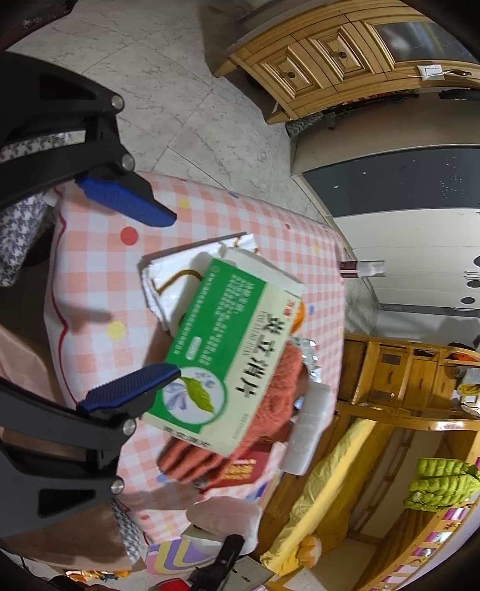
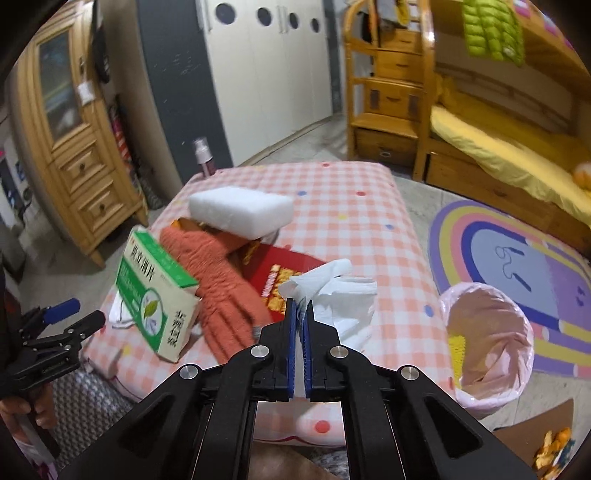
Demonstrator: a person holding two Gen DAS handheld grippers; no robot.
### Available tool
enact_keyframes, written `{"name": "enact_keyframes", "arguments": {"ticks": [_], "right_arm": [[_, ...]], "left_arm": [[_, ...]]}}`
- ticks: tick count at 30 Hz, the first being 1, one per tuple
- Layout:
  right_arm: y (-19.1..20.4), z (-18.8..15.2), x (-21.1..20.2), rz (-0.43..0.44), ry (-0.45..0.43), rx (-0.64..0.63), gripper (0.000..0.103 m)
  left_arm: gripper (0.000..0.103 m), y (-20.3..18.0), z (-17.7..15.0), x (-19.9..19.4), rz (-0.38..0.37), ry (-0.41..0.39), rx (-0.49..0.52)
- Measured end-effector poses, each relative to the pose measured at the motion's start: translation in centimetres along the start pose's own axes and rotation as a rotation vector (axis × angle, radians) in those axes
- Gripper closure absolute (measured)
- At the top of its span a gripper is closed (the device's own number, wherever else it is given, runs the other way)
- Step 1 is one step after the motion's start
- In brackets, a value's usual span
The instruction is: Collect trash
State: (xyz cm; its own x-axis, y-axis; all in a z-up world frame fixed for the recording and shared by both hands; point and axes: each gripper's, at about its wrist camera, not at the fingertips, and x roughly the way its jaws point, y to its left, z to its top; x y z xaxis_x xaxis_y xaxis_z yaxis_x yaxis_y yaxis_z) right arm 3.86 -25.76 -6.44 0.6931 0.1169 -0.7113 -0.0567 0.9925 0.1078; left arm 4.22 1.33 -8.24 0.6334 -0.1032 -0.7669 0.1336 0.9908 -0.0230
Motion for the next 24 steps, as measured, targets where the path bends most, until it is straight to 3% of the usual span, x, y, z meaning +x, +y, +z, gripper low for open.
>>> {"name": "enact_keyframes", "arguments": {"ticks": [5,9,13,21,24], "right_arm": [[0.6,-0.5,0.3,0.011,0.009,-0.018,0.100],[0.4,-0.5,0.0,0.018,0.003,-0.009,0.100],[0.2,-0.7,0.1,0.023,0.010,-0.003,0.100],[-0.3,-0.9,-0.3,0.015,0.006,0.009,0.100],[-0.7,-0.9,-0.4,0.013,0.003,0.016,0.100]], "left_arm": [[0.030,2.2,-0.8,0.1,0.000,0.031,-0.074],[0.040,3.8,-1.0,-0.1,0.016,0.023,-0.118],[0.041,2.8,-0.7,-0.1,-0.072,0.027,-0.135],[0.021,-1.8,0.9,1.1,-0.164,0.042,-0.092],[0.021,-3.3,2.7,1.3,-0.159,0.017,-0.098]]}}
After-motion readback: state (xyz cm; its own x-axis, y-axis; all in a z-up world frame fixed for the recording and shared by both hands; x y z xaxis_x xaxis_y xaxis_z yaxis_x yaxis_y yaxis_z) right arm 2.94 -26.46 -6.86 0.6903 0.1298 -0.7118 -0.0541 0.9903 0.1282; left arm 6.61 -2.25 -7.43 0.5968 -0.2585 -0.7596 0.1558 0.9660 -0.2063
